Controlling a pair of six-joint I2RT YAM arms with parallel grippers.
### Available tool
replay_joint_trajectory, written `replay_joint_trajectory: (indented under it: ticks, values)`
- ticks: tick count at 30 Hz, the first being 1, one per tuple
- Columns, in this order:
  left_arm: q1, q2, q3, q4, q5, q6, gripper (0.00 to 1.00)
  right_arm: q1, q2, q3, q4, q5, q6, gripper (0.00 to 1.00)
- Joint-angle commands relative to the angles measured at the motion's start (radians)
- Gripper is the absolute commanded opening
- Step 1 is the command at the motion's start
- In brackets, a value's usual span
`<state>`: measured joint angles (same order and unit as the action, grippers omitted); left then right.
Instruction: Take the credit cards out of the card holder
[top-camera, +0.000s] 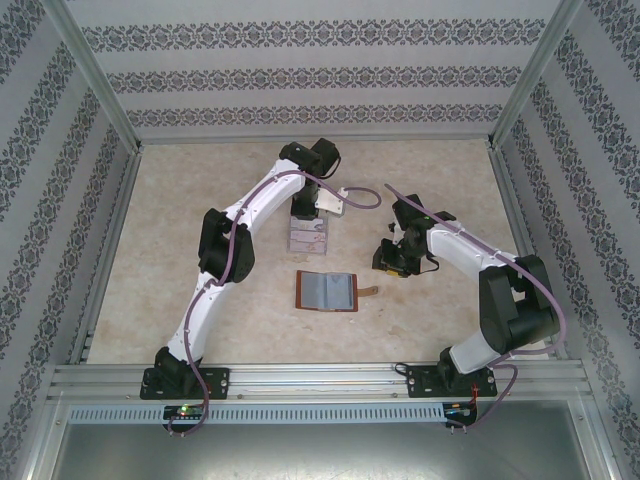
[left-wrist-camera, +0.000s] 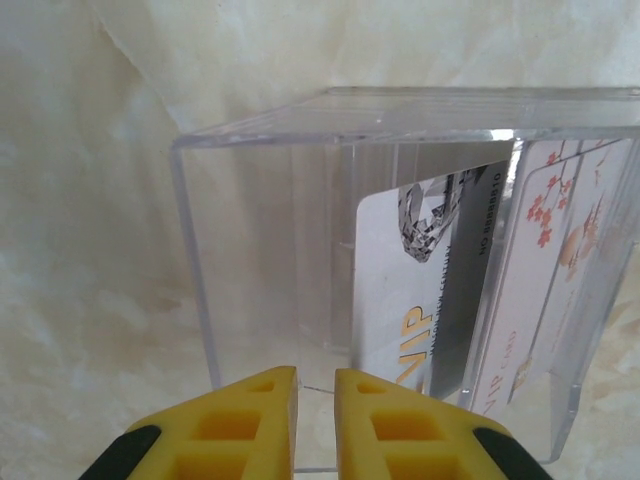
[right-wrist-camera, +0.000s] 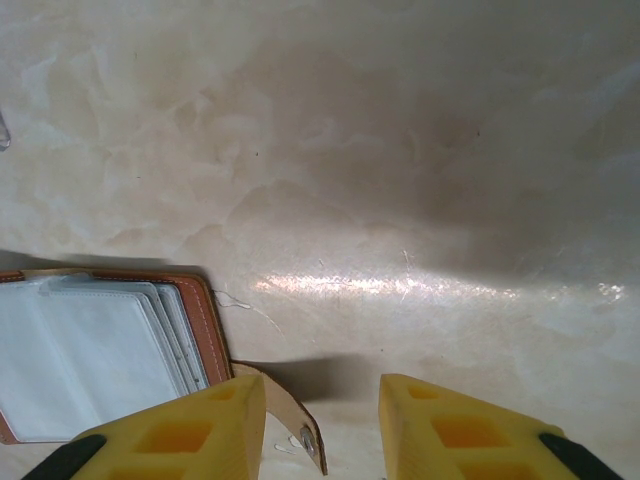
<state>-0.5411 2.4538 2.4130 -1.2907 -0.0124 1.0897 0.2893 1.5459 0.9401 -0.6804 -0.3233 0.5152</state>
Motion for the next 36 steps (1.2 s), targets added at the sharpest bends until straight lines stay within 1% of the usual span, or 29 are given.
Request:
replay_joint_trajectory:
  ticks: [1, 5, 7, 12, 18, 22, 25, 27, 30, 32, 34, 36]
  values:
    - [0.011, 0.004, 0.026, 0.005, -0.007, -0.005, 0.17, -0.012, 0.001, 0.022, -0.012, -0.008, -0.021, 0.36]
    - [0.012, -0.002, 0.027, 0.02, -0.013, -0.069, 0.17, -0.01, 0.002, 0.023, -0.007, -0.014, -0.018, 0.36]
    - [0.01, -0.002, 0.027, 0.04, -0.04, -0.12, 0.17, -0.009, 0.003, 0.025, -0.007, -0.016, -0.02, 0.36]
    - [0.009, -0.005, 0.027, 0.073, -0.121, -0.311, 0.17, -0.007, 0.005, 0.035, -0.009, -0.02, -0.026, 0.36]
    - [0.006, -0.054, -0.014, 0.083, -0.095, -0.533, 0.21, -0.003, 0.007, 0.044, -0.006, -0.021, -0.027, 0.36]
    - [0.015, -0.076, -0.002, 0.077, -0.014, -0.692, 0.25, 0.001, 0.01, 0.057, -0.005, -0.023, -0.027, 0.36]
    - [0.031, -0.088, 0.01, 0.068, 0.044, -0.804, 0.25, 0.005, 0.008, 0.06, -0.001, -0.023, -0.024, 0.36]
    - [0.043, -0.108, -0.002, 0.074, 0.06, -0.873, 0.23, 0.008, 0.011, 0.062, 0.004, -0.027, -0.019, 0.36]
    - [0.071, -0.152, -0.052, 0.114, 0.106, -0.978, 0.23, 0.018, 0.014, 0.074, 0.0, -0.029, -0.015, 0.35]
    - [0.087, -0.195, -0.113, 0.16, 0.159, -1.025, 0.23, 0.023, 0.012, 0.081, -0.001, -0.03, -0.012, 0.35]
    - [0.099, -0.24, -0.191, 0.229, 0.177, -1.083, 0.22, 0.028, 0.011, 0.086, -0.002, -0.028, -0.011, 0.36]
    - [0.106, -0.268, -0.238, 0.259, 0.22, -1.11, 0.17, 0.033, 0.013, 0.086, -0.005, -0.028, -0.011, 0.36]
